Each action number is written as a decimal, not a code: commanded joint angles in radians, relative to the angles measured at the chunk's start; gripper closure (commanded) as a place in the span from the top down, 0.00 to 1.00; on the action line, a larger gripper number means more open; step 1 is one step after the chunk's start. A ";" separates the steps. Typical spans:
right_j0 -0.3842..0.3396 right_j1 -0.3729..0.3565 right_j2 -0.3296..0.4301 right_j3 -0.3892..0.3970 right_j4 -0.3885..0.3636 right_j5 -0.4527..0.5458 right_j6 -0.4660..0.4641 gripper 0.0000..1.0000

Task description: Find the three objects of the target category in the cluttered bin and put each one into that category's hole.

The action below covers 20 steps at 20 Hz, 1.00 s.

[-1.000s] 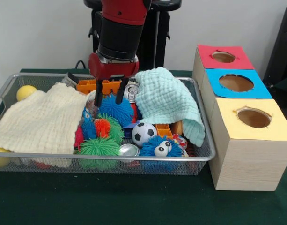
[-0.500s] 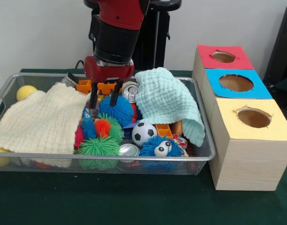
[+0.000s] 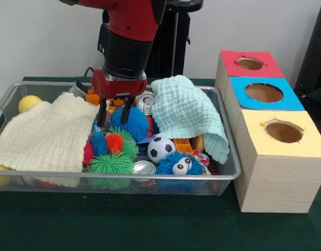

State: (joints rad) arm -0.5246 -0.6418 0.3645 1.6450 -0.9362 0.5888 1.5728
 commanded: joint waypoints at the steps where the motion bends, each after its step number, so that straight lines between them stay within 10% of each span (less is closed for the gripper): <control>1: 0.014 0.046 -0.035 -0.051 -0.071 -0.064 0.025 1.00; 20: 0.056 0.090 -0.098 -0.100 -0.075 -0.046 0.008 1.00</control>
State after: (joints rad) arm -0.4848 -0.6140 0.2880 1.6191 -0.9358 0.5654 1.5728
